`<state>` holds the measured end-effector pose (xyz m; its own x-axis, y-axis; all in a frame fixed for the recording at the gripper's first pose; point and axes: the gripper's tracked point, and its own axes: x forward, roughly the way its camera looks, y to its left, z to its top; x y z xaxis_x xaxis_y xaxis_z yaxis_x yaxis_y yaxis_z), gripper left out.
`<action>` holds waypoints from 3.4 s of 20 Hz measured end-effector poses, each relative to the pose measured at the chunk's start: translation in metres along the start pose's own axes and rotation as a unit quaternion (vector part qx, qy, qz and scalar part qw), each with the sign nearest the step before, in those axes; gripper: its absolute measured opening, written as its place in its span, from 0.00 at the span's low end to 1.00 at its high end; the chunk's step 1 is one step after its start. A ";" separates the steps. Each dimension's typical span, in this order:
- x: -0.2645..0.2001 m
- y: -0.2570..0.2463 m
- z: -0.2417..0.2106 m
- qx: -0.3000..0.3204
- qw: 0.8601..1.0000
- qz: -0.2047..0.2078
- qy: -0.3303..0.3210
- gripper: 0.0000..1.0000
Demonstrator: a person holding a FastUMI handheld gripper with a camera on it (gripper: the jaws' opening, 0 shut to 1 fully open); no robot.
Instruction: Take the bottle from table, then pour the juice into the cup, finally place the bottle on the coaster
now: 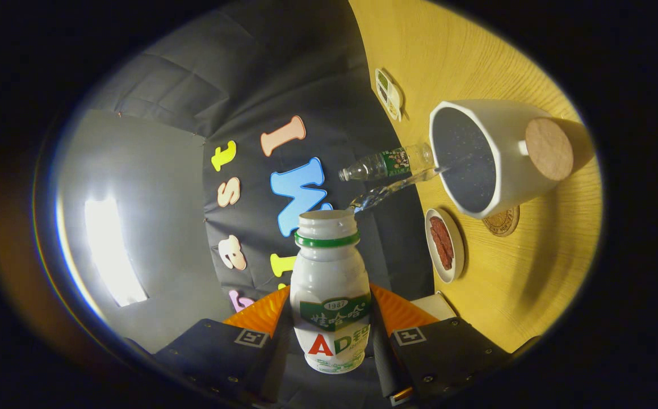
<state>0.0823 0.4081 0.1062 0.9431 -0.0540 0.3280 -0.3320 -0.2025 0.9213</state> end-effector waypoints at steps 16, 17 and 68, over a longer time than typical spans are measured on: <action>-0.008 0.005 0.000 0.020 1.000 0.003 0.004 0.65; -0.009 0.005 -0.001 0.021 1.000 0.003 0.004 0.65; -0.013 0.030 0.026 0.043 0.998 -0.014 -0.031 0.65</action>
<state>0.0603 0.3770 0.1238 0.9518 -0.1082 0.2870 -0.3063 -0.2887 0.9071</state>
